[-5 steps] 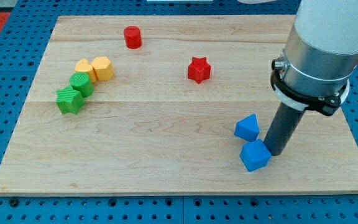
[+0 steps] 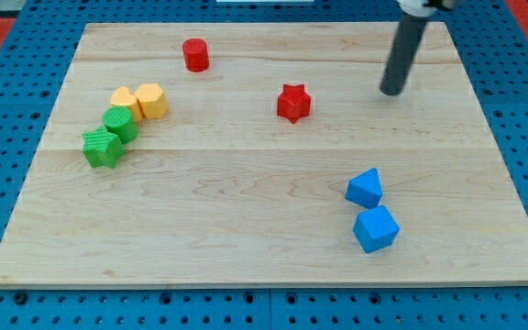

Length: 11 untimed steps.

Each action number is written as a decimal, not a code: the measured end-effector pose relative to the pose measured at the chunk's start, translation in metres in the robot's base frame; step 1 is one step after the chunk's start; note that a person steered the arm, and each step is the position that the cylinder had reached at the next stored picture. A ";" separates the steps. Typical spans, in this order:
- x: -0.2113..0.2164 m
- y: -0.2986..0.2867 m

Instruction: Move red star near to the blue triangle

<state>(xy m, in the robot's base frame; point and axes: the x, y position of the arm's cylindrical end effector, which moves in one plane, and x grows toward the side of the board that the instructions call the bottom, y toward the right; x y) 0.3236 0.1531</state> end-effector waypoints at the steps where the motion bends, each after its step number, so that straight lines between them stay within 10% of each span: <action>1: -0.007 -0.080; 5: 0.044 -0.161; 7: 0.113 -0.085; 11: 0.117 -0.062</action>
